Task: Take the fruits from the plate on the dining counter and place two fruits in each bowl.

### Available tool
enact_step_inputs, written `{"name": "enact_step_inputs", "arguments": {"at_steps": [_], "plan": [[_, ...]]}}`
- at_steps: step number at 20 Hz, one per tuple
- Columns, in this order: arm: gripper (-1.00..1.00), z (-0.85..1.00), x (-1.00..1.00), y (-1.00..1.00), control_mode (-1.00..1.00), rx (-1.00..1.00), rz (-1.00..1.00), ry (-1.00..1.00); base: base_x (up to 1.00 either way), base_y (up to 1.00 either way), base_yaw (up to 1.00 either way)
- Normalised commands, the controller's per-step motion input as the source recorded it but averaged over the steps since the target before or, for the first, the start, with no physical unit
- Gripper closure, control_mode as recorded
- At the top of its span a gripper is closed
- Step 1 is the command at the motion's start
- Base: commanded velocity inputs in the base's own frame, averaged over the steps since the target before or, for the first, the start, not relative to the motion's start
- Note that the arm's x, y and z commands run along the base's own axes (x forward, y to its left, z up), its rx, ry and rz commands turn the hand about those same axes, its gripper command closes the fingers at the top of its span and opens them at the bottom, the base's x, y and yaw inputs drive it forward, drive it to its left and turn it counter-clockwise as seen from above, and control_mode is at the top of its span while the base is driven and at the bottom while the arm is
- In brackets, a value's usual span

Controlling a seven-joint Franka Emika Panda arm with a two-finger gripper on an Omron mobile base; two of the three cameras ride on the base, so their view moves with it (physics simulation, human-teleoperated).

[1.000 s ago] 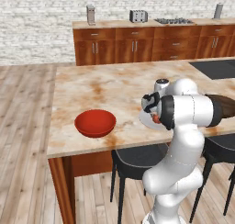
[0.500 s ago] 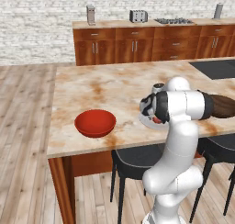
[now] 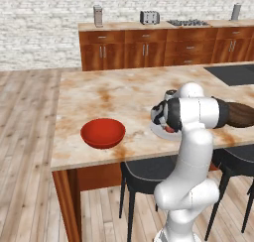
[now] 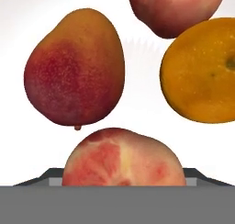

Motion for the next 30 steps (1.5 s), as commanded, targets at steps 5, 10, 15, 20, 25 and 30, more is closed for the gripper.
{"name": "enact_step_inputs", "arguments": {"at_steps": [5,10,15,20,25,30], "plan": [[1.00,0.28,-0.15,0.15,-1.00,0.00,0.00,0.01,0.00,0.00,0.00],[1.00,0.54,-0.65,0.58,-1.00,0.04,0.02,0.03,0.00,0.00,0.00],[1.00,0.94,-0.70,0.64,-1.00,0.15,0.13,0.06,0.00,0.00,0.00],[1.00,0.80,-0.32,0.72,-1.00,0.08,0.16,-0.07,0.00,0.00,0.00],[1.00,0.38,0.00,1.00,-1.00,0.00,0.26,-0.06,0.00,0.00,0.00],[1.00,0.20,0.04,1.00,-1.00,0.00,0.29,0.00,0.00,0.00,0.00]]}}
